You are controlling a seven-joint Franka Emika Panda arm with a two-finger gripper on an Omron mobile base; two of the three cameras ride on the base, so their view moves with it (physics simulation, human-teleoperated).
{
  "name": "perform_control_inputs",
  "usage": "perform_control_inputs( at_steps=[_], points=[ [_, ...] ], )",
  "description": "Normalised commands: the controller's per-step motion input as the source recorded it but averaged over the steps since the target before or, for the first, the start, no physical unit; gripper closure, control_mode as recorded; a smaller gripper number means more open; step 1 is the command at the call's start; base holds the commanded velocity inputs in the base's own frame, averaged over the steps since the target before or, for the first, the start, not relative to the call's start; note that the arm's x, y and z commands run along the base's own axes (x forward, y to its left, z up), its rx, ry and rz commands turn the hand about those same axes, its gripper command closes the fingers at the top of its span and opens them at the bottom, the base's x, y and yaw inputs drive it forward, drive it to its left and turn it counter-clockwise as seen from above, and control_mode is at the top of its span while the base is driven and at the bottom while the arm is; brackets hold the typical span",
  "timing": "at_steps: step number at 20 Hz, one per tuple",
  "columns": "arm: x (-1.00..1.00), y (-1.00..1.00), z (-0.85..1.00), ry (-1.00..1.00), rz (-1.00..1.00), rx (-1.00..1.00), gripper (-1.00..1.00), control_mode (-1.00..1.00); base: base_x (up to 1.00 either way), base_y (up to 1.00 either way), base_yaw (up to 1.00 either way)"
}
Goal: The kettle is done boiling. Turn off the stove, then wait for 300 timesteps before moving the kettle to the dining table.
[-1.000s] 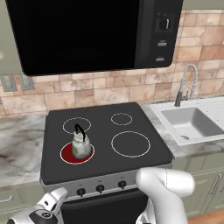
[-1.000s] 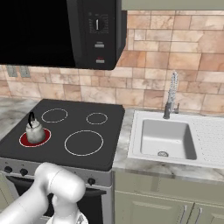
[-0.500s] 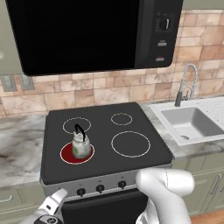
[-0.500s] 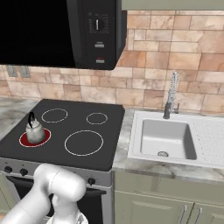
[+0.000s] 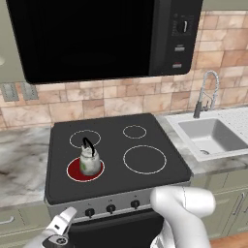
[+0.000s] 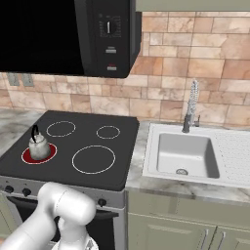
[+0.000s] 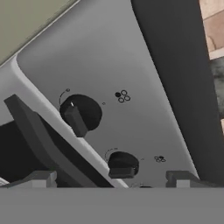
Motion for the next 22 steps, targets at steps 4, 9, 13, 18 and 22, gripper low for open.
perform_control_inputs(
  at_steps=[4, 9, 13, 18, 22],
  points=[
    [0.15, 0.07, -0.18, 0.00, 0.00, 0.00, -1.00, -1.00, 0.00, 0.00, 0.00],
    [0.12, 0.10, -0.22, 0.00, 0.00, 0.00, -1.00, -1.00, 0.00, 0.00, 0.00],
    [0.14, 0.13, -0.24, 0.00, 0.00, 0.00, -1.00, -1.00, 0.00, 0.00, 0.00],
    [0.13, 0.13, -0.16, 0.00, 0.00, 0.00, -1.00, -1.00, 0.00, 0.00, 0.00],
    [0.13, 0.15, -0.01, 0.00, 0.00, 0.00, -1.00, -1.00, 0.00, 0.00, 0.00]
  ],
)
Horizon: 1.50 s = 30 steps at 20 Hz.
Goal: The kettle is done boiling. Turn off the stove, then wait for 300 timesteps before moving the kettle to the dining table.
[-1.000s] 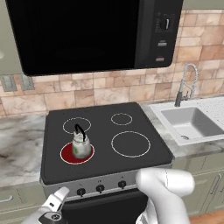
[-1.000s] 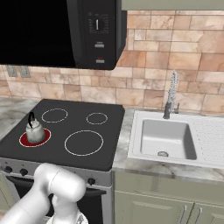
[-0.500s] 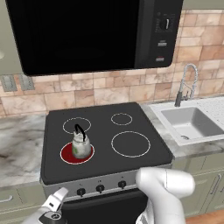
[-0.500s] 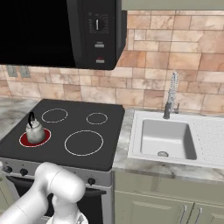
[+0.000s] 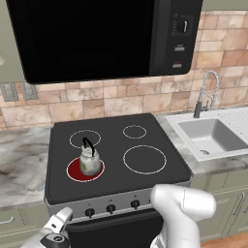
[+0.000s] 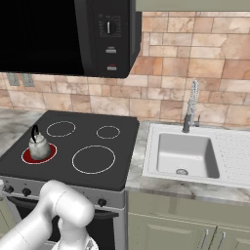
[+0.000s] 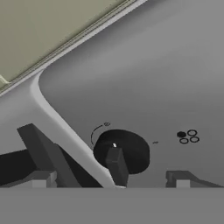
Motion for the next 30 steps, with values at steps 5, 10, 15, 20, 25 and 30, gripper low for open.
perform_control_inputs(
  at_steps=[5, 10, 15, 20, 25, 30],
  points=[
    [0.09, 0.11, 0.00, 0.00, 0.00, 0.00, -1.00, -1.00, 0.00, 0.00, 0.00],
    [0.06, 0.05, 0.00, 0.00, 0.00, 0.00, -1.00, -1.00, 0.00, 0.00, 0.00],
    [0.00, 0.00, -0.07, 0.00, 0.00, 0.00, -1.00, -1.00, 0.00, 0.00, 0.00],
    [0.00, 0.00, -0.06, -0.01, 0.00, 0.00, -1.00, -1.00, 0.00, 0.00, 0.00],
    [0.00, 0.00, -0.01, -0.03, 0.00, 0.00, -1.00, -1.00, 0.00, 0.00, 0.00],
    [0.02, 0.00, 0.00, -0.04, 0.00, 0.00, -1.00, -1.00, 0.00, 0.00, 0.00]
  ],
)
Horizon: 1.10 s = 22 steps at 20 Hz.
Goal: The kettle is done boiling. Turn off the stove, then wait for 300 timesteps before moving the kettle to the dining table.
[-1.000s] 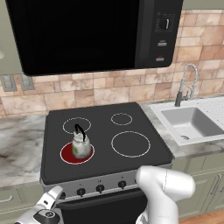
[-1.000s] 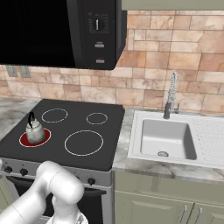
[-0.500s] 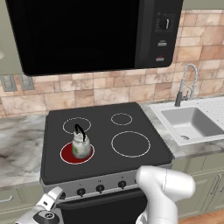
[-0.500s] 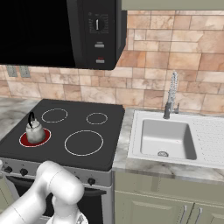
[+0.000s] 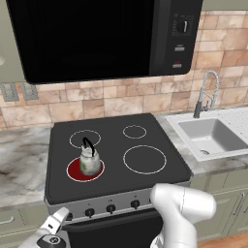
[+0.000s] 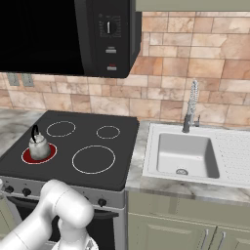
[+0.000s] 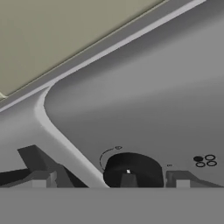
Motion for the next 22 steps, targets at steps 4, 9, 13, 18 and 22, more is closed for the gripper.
perform_control_inputs(
  at_steps=[4, 9, 13, 18, 22],
  points=[
    [0.02, -0.05, 0.00, -0.04, 0.00, 0.00, -1.00, -1.00, 0.00, 0.00, 0.00],
    [0.00, -0.10, 0.00, -0.07, 0.00, 0.00, -1.00, -1.00, 0.00, 0.00, 0.00],
    [0.00, -0.13, 0.00, -0.07, 0.00, 0.01, -1.00, -1.00, 0.00, 0.00, 0.00],
    [0.00, -0.10, 0.02, -0.07, 0.00, 0.01, -1.00, -1.00, 0.00, 0.00, 0.00],
    [0.03, -0.03, 0.01, -0.05, 0.00, 0.00, -1.00, -1.00, 0.00, 0.00, 0.00]
  ],
)
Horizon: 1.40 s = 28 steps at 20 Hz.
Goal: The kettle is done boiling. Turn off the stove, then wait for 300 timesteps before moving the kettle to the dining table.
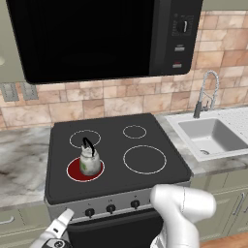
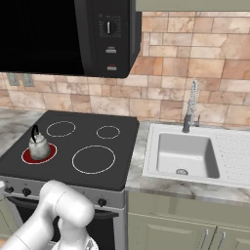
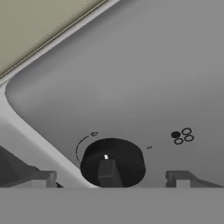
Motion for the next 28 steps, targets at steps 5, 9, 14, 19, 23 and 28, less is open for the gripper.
perform_control_inputs(
  at_steps=[5, 9, 14, 19, 23, 28],
  points=[
    [0.18, 0.00, 0.00, -0.01, 0.00, 0.00, -1.00, -1.00, 0.00, 0.00, 0.00],
    [0.26, 0.00, -0.03, 0.00, 0.02, 0.00, -1.00, -1.00, 0.00, 0.00, 0.00],
    [0.17, 0.00, -0.05, 0.00, 0.01, 0.00, -1.00, -1.00, 0.00, 0.00, 0.00],
    [0.12, 0.00, -0.11, 0.00, 0.00, 0.00, -1.00, -1.00, 0.00, 0.00, 0.00],
    [0.18, 0.00, -0.12, 0.00, 0.01, 0.00, 1.00, -1.00, 0.00, 0.00, 0.00],
    [0.11, 0.00, -0.06, 0.00, 0.00, 0.00, 1.00, -1.00, 0.00, 0.00, 0.00]
  ],
)
